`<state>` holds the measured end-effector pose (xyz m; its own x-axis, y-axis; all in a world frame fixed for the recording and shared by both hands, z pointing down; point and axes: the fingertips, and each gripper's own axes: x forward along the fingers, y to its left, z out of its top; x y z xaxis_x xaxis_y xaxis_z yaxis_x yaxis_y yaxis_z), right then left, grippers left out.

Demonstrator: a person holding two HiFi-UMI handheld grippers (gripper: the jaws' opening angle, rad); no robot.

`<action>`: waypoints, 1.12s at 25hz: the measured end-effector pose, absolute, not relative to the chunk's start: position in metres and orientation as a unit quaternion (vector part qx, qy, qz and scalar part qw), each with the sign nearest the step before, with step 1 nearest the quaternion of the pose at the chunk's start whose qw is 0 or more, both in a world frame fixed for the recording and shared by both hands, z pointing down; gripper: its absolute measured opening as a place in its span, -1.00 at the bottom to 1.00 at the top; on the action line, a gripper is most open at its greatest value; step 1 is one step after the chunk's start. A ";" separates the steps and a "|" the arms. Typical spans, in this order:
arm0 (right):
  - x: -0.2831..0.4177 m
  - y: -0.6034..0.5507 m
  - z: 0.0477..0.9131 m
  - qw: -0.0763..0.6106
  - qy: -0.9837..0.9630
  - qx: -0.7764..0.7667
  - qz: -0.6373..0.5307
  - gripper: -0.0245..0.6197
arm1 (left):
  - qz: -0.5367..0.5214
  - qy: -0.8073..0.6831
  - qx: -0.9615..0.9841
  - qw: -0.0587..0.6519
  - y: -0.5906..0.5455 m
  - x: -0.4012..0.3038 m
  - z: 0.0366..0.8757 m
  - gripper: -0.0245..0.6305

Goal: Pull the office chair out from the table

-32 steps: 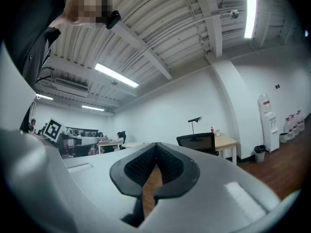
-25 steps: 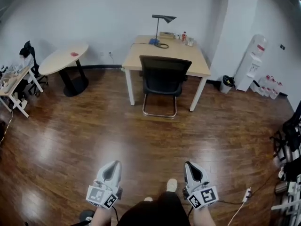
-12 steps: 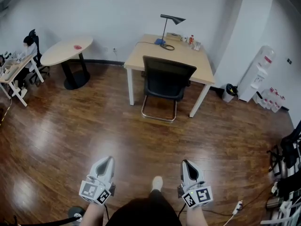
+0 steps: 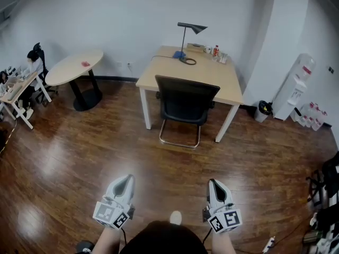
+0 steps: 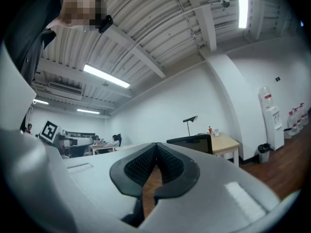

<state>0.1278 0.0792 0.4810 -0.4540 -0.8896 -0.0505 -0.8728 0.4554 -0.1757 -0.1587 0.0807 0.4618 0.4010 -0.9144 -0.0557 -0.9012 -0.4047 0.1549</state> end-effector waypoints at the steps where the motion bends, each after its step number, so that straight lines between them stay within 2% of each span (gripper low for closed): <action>1: 0.133 0.071 0.480 0.068 0.852 -0.516 -0.062 -0.88 | -0.067 -0.545 0.834 0.049 0.073 -0.154 0.460 -0.92; 15: 0.205 -0.002 0.480 0.064 0.855 -0.510 -0.066 -0.88 | -0.058 -0.546 0.834 0.056 0.001 -0.081 0.465 -0.92; 28: 0.214 -0.042 0.500 0.054 0.850 -0.517 -0.084 -0.88 | -0.046 -0.527 0.847 0.062 -0.050 -0.064 0.475 -0.92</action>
